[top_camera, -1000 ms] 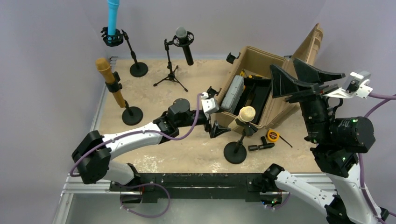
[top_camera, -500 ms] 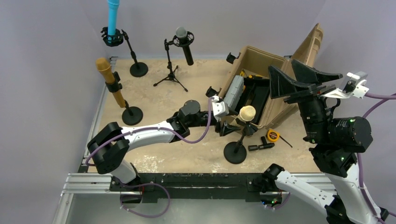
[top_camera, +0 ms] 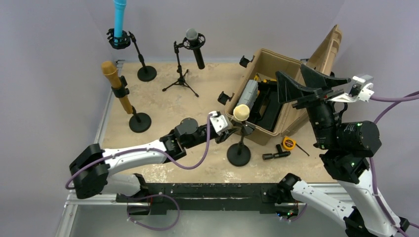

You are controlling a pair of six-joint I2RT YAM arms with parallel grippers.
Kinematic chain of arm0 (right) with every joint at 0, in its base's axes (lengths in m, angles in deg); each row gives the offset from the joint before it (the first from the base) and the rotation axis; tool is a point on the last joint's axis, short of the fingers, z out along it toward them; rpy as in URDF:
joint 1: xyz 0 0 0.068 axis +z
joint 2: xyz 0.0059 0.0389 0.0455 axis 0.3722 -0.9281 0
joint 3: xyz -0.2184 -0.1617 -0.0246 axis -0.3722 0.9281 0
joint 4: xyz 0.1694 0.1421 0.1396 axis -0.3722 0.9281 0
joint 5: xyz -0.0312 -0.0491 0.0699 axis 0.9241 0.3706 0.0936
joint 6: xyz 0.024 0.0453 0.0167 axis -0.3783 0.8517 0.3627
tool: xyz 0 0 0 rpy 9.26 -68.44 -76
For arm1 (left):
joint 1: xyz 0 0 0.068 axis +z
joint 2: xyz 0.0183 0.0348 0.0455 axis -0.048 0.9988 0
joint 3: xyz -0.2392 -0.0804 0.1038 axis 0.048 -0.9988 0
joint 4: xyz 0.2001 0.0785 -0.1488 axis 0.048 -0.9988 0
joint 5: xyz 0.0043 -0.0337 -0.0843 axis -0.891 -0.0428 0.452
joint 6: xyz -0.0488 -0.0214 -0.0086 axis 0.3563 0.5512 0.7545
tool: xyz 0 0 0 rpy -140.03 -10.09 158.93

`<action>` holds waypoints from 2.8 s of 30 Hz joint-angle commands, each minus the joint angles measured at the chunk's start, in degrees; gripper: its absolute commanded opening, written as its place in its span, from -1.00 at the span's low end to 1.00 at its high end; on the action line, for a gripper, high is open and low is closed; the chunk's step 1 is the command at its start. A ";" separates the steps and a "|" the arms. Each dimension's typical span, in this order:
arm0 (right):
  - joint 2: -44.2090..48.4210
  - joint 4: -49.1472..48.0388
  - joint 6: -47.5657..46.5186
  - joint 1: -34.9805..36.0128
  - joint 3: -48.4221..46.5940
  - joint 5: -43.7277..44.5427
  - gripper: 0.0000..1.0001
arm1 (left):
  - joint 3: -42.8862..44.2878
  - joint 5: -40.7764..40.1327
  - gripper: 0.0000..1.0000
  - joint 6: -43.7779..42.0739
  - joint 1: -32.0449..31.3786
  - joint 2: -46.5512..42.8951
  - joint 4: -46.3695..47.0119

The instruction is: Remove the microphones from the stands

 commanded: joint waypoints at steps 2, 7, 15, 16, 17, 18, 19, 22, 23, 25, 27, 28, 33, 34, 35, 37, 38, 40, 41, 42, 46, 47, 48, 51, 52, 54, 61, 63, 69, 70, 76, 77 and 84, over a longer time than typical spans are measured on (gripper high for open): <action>-1.34 -5.18 0.29 -0.10 1.81 -1.76 0.98 | -3.27 -18.01 -1.00 -2.79 -0.31 -11.64 -1.91; -4.76 -7.08 -1.88 -0.11 3.51 1.85 0.97 | -2.82 -35.81 -1.00 -0.89 -0.31 -18.17 -13.97; -14.15 -10.85 -4.18 0.07 3.68 -7.46 0.93 | -12.19 -47.05 -1.00 3.87 -0.31 -29.48 -16.84; -15.23 -11.21 -4.53 0.19 3.67 -9.56 0.92 | -12.86 -47.51 -1.00 4.09 -0.35 -30.61 -17.42; -15.79 -12.08 -4.73 0.43 3.99 -11.42 0.92 | -13.34 -47.82 -1.00 4.45 -0.31 -31.69 -18.17; -15.99 -13.27 -4.89 0.88 4.68 -13.10 0.92 | -13.71 -48.21 -1.00 4.64 -0.33 -32.57 -18.96; -16.09 -14.57 -5.04 1.44 5.38 -14.73 0.92 | -13.88 -48.23 -1.00 4.79 -0.37 -33.24 -19.72; -16.45 -17.01 -5.80 2.71 6.89 -20.17 0.92 | -13.61 -47.55 -1.00 4.77 -0.35 -34.39 -22.17; -16.79 -17.37 -6.06 2.97 7.20 -21.60 0.92 | -13.47 -47.21 -1.00 4.77 -0.31 -34.73 -22.53; -17.78 -17.34 -6.94 3.86 7.57 -23.89 0.92 | -13.42 -46.51 -1.00 4.77 -0.31 -35.20 -22.66; -18.80 -16.90 -7.81 4.95 8.05 -24.87 0.92 | -13.41 -45.57 -1.00 4.77 -0.31 -35.21 -22.43; -19.19 -16.70 -8.35 5.20 8.47 -26.00 0.92 | -13.31 -45.20 -1.00 4.75 -0.31 -34.91 -22.38; -18.49 -16.70 -12.32 5.39 10.94 -35.49 0.93 | -12.37 -42.75 -1.00 6.33 -0.35 -33.24 -22.64; -18.60 -15.96 -13.09 5.42 10.99 -36.20 0.93 | -12.14 -42.39 -1.00 6.81 -0.31 -33.00 -22.83; -18.76 -15.17 -13.43 5.41 10.92 -36.26 0.93 | -11.92 -42.04 -1.00 7.12 -0.31 -32.80 -22.96; -19.23 -13.61 -14.00 5.43 10.76 -35.11 0.91 | -11.52 -41.81 -0.75 7.57 -0.31 -32.65 -23.06; -19.38 -13.11 -14.16 5.43 10.82 -34.47 0.90 | -11.26 -41.87 -0.54 7.83 -0.32 -32.69 -23.20; -19.53 -12.09 -14.29 5.56 10.81 -33.13 0.89 | -10.82 -41.98 -0.14 8.53 -0.33 -32.96 -23.76; -19.61 -11.71 -14.28 5.60 10.88 -32.22 0.89 | -10.59 -41.91 0.01 8.80 -0.31 -33.18 -24.32; -19.55 -11.40 -14.17 5.69 11.01 -31.49 0.89 | -10.26 -41.83 0.12 9.22 -0.38 -33.44 -25.10; -18.75 -10.70 -13.48 6.04 11.95 -30.65 0.88 | -8.66 -39.84 0.57 10.68 -0.31 -35.71 -29.92; -18.42 -10.76 -13.11 6.13 12.43 -30.55 0.88 | -8.23 -38.61 0.65 10.99 -0.31 -36.97 -31.26; -18.07 -10.86 -12.73 6.21 12.85 -30.38 0.88 | -7.89 -37.13 0.70 11.18 -0.35 -38.21 -32.58; -16.96 -11.39 -11.15 6.31 14.02 -28.42 0.88 | -6.09 -31.79 0.77 12.04 -0.32 -42.07 -37.96; -16.50 -11.75 -10.51 6.32 14.52 -27.29 0.88 | -5.25 -30.17 0.82 12.38 -0.31 -43.19 -39.46; -15.61 -12.44 -9.88 6.31 15.50 -26.04 0.88 | -2.52 -28.42 0.88 13.33 -0.31 -45.01 -42.24; -14.69 -13.41 -6.94 6.36 16.35 -25.03 0.88 | 10.44 -25.97 0.90 13.09 -0.24 -39.95 -45.43; -14.87 -13.37 -6.57 6.31 16.27 -25.07 0.88 | 12.77 -22.67 0.91 11.55 -0.28 -36.66 -44.43; -14.48 -12.48 -4.84 6.32 17.04 -23.08 0.87 | 16.28 -21.19 0.93 10.30 -0.22 -29.35 -41.27; -14.14 -12.45 -4.65 6.31 17.44 -23.21 0.87 | 16.66 -21.60 0.90 10.24 -0.22 -28.55 -41.28; -12.74 -12.17 -4.22 6.32 19.26 -22.59 0.86 | 17.66 -23.51 0.52 9.28 -0.22 -25.72 -41.48; -12.60 -12.04 -4.22 6.34 19.33 -22.17 0.86 | 17.51 -24.53 0.40 9.12 -0.22 -25.74 -41.53; -12.88 -12.34 -4.11 6.31 19.50 -20.96 0.86 | 17.01 -27.18 -0.15 6.52 -0.22 -26.52 -41.01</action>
